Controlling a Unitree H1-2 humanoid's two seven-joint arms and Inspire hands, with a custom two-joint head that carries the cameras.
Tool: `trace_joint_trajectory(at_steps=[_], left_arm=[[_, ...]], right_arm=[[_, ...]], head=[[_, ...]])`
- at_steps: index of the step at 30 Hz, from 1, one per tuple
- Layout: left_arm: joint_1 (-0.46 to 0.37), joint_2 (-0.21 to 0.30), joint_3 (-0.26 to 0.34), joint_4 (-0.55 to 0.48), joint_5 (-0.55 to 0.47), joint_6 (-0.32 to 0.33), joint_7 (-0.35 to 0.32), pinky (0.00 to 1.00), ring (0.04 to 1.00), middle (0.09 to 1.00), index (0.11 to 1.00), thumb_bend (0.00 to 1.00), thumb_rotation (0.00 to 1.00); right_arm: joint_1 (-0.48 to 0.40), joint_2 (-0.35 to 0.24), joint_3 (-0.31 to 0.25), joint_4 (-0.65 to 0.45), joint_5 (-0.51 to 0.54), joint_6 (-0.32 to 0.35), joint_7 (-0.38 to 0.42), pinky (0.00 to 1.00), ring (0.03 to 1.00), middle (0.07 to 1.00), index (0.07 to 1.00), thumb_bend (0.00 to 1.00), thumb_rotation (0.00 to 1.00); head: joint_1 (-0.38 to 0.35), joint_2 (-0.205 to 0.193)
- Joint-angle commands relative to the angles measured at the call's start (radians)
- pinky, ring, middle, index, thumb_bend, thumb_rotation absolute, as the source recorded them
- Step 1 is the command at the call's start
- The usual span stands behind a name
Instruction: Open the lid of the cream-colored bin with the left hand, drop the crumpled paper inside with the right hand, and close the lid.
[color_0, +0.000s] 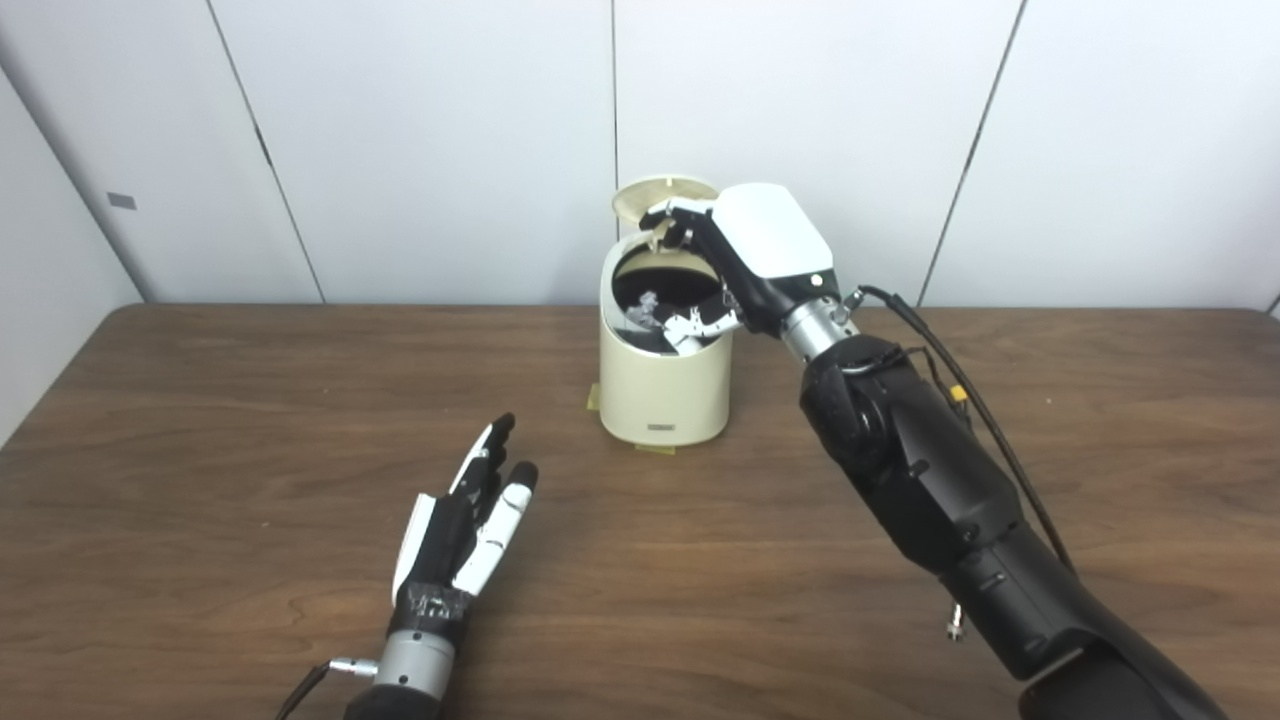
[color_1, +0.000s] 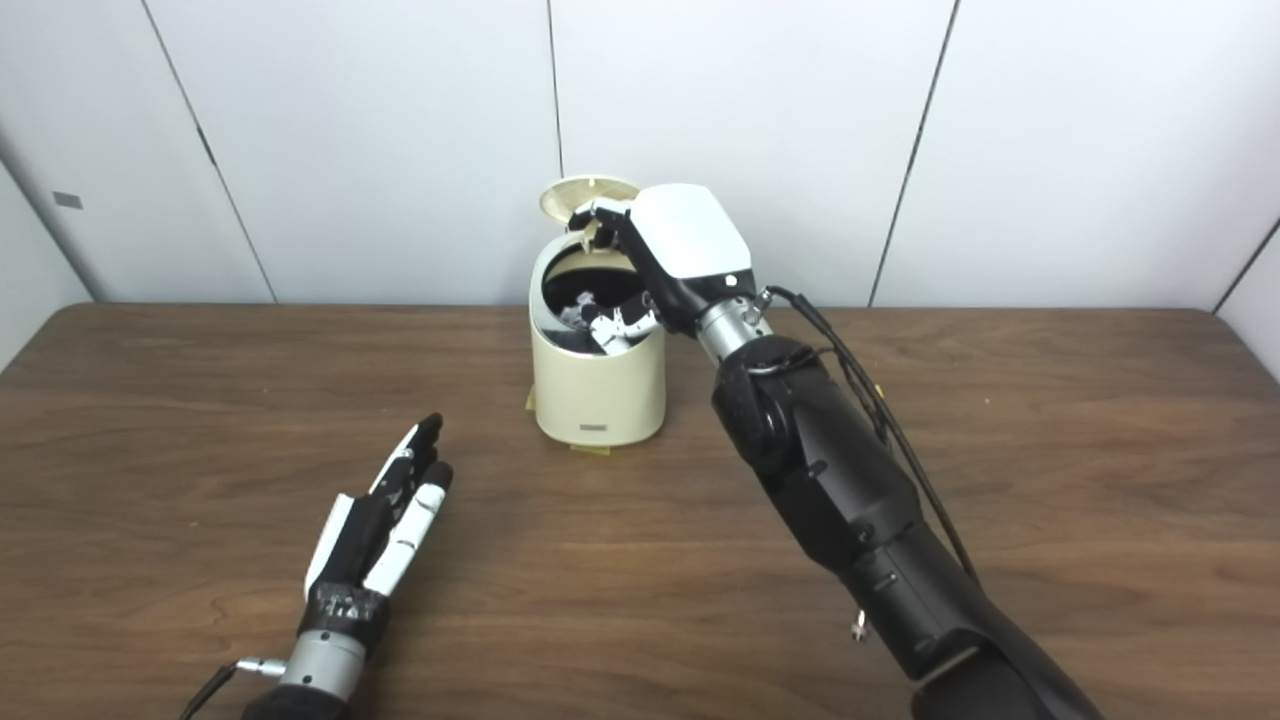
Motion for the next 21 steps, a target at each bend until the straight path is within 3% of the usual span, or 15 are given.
trace_joint_trajectory(at_steps=[1, 5, 9, 12, 14, 15, 21], left_arm=[[-0.025, -0.014, -0.004, -0.014, 0.010, -0.020, 0.006, 1.00, 1.000, 0.991, 1.000, 0.61, 0.77], [-0.024, -0.012, -0.006, -0.003, 0.012, -0.039, 0.003, 1.00, 1.000, 0.992, 1.000, 0.59, 0.77], [-0.025, -0.010, -0.007, 0.000, 0.023, -0.039, 0.004, 1.00, 1.000, 0.998, 1.000, 0.58, 0.78], [-0.028, -0.013, -0.002, 0.000, 0.019, -0.035, 0.002, 1.00, 1.000, 0.999, 1.000, 0.58, 0.77], [-0.030, -0.014, 0.000, 0.002, 0.017, -0.036, 0.002, 1.00, 1.000, 0.996, 1.000, 0.58, 0.77], [-0.031, -0.015, 0.001, 0.002, 0.016, -0.036, 0.002, 1.00, 1.000, 0.995, 1.000, 0.57, 0.77], [-0.034, -0.021, 0.007, 0.005, 0.004, -0.034, 0.001, 1.00, 1.000, 0.991, 1.000, 0.59, 0.76]], right_arm=[[-0.039, -0.016, -0.010, -0.031, 0.015, -0.017, 0.011, 0.65, 0.793, 0.798, 0.741, 1.00, 0.27], [-0.028, -0.029, -0.014, -0.055, 0.023, -0.016, 0.027, 0.65, 0.807, 0.820, 0.785, 1.00, 0.28], [-0.018, -0.033, -0.034, -0.064, 0.047, -0.065, -0.028, 0.64, 0.755, 0.776, 0.749, 0.99, 0.22], [-0.013, -0.034, -0.052, -0.069, 0.056, -0.089, -0.064, 0.57, 0.655, 0.690, 0.669, 0.88, 0.08], [-0.009, -0.037, -0.060, -0.069, 0.058, -0.112, -0.092, 0.46, 0.514, 0.547, 0.516, 0.58, 0.01], [-0.008, -0.037, -0.066, -0.068, 0.061, -0.126, -0.107, 0.40, 0.442, 0.528, 0.517, 0.54, 0.00], [0.001, -0.041, -0.087, -0.063, 0.062, -0.169, -0.170, 0.32, 0.392, 0.512, 0.534, 0.50, 0.00]], head=[[0.010, -0.004], [0.004, -0.011], [-0.005, -0.007], [-0.013, -0.003], [-0.015, -0.002], [-0.017, 0.000], [-0.021, 0.006]])
